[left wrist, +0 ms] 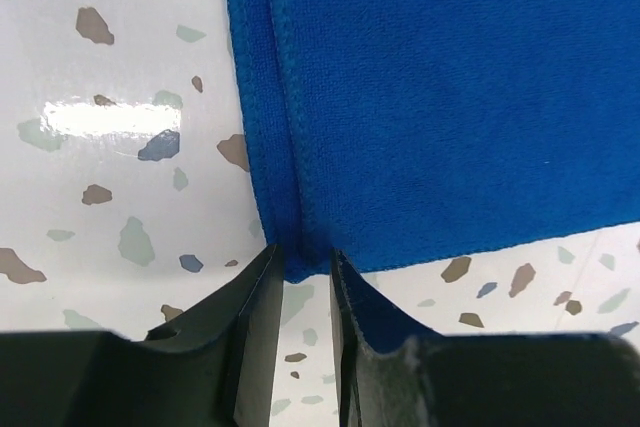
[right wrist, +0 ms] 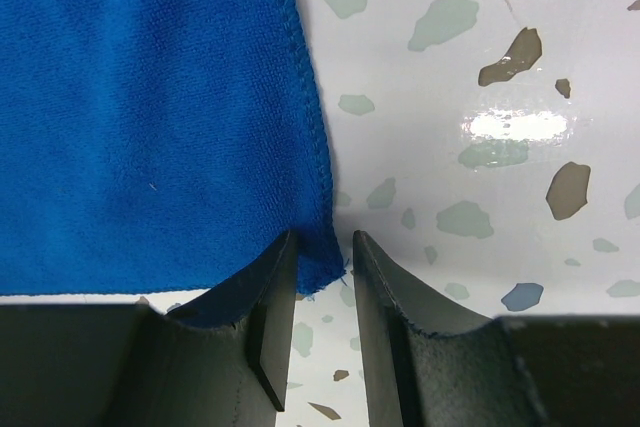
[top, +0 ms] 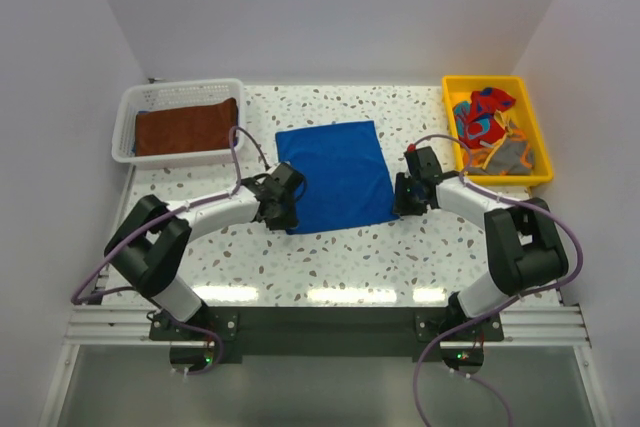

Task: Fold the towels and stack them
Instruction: Fold the towel

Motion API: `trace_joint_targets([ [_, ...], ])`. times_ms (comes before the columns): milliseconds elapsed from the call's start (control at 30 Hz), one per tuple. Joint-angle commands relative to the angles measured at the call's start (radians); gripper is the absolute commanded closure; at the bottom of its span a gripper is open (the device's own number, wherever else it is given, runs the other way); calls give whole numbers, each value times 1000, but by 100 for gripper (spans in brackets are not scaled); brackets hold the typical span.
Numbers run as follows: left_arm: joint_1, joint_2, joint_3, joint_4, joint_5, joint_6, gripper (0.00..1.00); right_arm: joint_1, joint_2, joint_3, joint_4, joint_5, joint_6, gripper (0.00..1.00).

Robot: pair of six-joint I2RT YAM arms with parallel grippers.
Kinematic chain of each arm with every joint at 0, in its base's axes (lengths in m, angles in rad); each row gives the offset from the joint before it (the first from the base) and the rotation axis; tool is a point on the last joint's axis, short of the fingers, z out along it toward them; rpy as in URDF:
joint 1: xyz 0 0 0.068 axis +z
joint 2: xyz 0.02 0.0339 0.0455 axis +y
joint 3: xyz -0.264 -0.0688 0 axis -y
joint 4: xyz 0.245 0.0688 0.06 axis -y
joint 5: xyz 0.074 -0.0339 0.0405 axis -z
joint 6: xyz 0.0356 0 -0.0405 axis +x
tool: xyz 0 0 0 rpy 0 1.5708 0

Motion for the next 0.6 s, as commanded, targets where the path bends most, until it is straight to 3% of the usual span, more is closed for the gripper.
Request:
trace_joint_targets([
  [0, -15, 24, -12, 29, 5, -4, 69, -1, -16, -11, -4, -10, 12, 67],
  [267, -39, 51, 11, 23, -3, -8, 75, 0, -24, -14, 0, -5, 7, 67],
  [567, -45, 54, 77, -46, -55, 4, 72, -1, -29, -11, 0, -5, 2, 67],
])
